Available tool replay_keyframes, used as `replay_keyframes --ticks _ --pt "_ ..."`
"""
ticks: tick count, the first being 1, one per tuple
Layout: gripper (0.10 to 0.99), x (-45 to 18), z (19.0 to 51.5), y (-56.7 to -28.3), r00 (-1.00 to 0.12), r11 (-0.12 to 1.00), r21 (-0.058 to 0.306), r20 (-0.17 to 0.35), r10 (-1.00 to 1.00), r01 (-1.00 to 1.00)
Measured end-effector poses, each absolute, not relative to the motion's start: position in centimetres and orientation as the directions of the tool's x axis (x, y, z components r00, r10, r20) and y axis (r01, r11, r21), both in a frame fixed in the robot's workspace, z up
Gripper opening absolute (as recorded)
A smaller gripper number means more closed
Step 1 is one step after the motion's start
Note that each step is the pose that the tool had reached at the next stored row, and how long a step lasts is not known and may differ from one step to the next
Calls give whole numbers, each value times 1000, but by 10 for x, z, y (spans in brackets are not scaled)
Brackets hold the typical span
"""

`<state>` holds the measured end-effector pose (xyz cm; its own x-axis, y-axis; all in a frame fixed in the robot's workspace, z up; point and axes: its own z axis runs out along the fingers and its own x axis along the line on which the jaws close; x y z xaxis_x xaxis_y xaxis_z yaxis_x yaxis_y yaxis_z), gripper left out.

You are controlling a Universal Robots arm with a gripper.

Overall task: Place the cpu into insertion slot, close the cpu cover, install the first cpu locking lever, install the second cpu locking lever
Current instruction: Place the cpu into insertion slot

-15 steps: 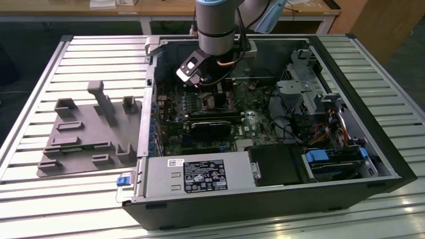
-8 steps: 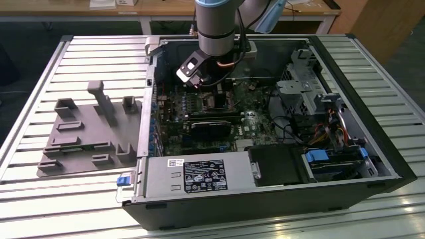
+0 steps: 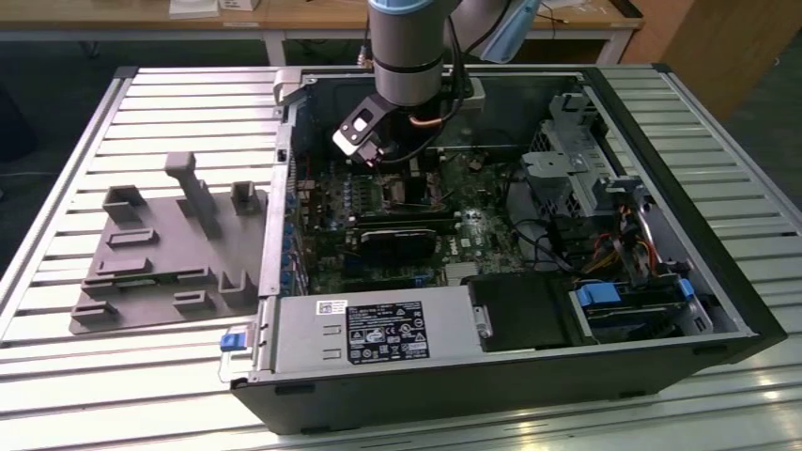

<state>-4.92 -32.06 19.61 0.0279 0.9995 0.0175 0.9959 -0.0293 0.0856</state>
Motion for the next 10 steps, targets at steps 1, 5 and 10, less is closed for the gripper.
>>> replay_keyframes --ticks 1,5,10 --pt "612 -49 196 -320 28 -30 86 18 999 996" --pt "612 -49 196 -321 28 -30 86 22 999 996" --pt "612 -49 196 -320 28 -30 86 23 999 996"
